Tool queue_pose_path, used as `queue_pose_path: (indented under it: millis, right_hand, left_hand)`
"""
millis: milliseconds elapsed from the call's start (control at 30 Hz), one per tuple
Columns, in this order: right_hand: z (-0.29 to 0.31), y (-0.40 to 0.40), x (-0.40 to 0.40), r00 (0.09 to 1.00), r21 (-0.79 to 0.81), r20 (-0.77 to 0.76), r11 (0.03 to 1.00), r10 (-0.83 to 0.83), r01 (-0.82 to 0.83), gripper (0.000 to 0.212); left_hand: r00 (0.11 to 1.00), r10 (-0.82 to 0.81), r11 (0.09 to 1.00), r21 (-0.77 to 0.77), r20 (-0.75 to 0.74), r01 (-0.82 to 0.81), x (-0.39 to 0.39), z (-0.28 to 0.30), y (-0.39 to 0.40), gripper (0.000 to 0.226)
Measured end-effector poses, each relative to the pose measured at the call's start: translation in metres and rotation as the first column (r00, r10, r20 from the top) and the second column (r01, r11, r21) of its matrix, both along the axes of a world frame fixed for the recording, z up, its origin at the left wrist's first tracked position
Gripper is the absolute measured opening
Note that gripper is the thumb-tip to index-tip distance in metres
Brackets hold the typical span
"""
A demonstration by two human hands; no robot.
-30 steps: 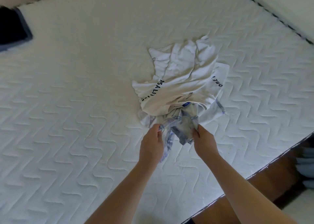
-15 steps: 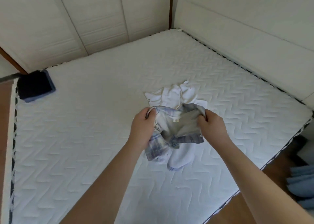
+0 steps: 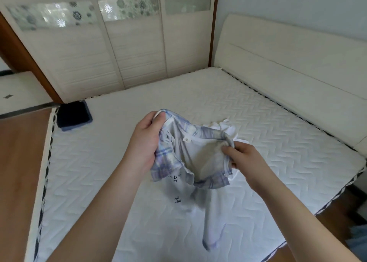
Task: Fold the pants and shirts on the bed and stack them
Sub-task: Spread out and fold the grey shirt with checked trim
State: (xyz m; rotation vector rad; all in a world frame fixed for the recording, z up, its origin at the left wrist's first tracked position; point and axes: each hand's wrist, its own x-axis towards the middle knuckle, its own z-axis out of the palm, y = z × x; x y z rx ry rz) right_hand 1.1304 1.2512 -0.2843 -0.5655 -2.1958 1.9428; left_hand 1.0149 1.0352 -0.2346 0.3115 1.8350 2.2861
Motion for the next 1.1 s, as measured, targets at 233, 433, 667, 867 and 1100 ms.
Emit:
queue_pose_path:
  millis: [233,433,667,867,1100]
  right_hand:
    - [0.074,-0.059,-0.039,0.975,0.028,-0.201,0.996,0.093,-0.089,0.038]
    - [0.095,-0.099,-0.054,0.952,-0.209,-0.251,0.951,0.173,-0.228,0.016]
    - [0.075,-0.124,-0.060,0.913,-0.315,-0.239,0.863,0.330,-0.394,0.014]
    - [0.047,-0.149,-0.058,0.819,-0.253,-0.291,0.786,0.494,-0.564,0.038]
    - [0.041,-0.210,-0.046,0.688,-0.184,-0.329,0.671,0.647,-0.718,0.069]
  left_hand:
    - [0.986,0.126,0.992,0.027,-0.112,-0.124,0.003,0.069,-0.055,0.031]
    - [0.965,0.235,0.972,0.001,-0.116,-0.237,0.021,0.088,-0.095,0.023]
    - [0.818,0.407,0.721,-0.407,-0.407,-0.561,0.057,0.071,-0.133,0.025]
    - [0.746,0.501,0.506,-0.551,-0.439,-0.664,0.095,0.047,-0.158,0.033]
    - [0.622,0.684,0.353,-0.573,-0.381,-0.739,0.154,0.036,-0.208,0.031]
